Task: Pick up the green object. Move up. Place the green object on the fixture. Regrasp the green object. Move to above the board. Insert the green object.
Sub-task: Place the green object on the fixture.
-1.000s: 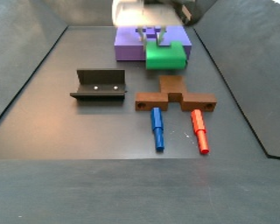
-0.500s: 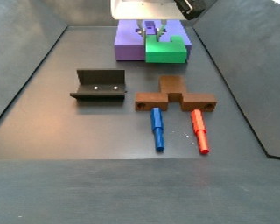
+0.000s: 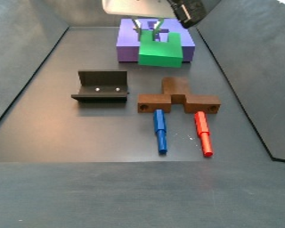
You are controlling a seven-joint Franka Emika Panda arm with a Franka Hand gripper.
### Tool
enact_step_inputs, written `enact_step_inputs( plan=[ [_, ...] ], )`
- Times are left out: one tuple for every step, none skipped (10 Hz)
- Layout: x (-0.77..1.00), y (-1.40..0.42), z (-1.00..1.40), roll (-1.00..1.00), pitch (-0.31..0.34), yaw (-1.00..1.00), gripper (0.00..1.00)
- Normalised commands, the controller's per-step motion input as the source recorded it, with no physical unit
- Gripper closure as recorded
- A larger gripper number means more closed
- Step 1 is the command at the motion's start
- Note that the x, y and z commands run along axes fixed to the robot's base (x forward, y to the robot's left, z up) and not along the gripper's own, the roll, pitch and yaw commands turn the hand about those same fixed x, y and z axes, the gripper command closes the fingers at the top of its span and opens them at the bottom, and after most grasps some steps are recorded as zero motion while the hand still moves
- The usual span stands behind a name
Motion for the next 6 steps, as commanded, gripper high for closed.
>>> enact_step_inputs(
  plan=[
    [0.71, 0.2, 0.55, -0.92, 0.0, -0.11, 1.0],
    [0.93, 0.1, 0.0, -0.61, 0.186, 0.0, 1.0],
    [0.9, 0.06, 0.08, -0.74, 0.129, 0.0, 1.0],
    [0.91, 0.0, 0.08, -0.73, 0.206, -0.06, 1.0],
    [0.91, 0.01, 0.14, -0.72, 0.194, 0.0, 1.0],
    [0.9, 0.06, 0.29, -0.65, 0.26, 0.0, 1.0]
  ],
)
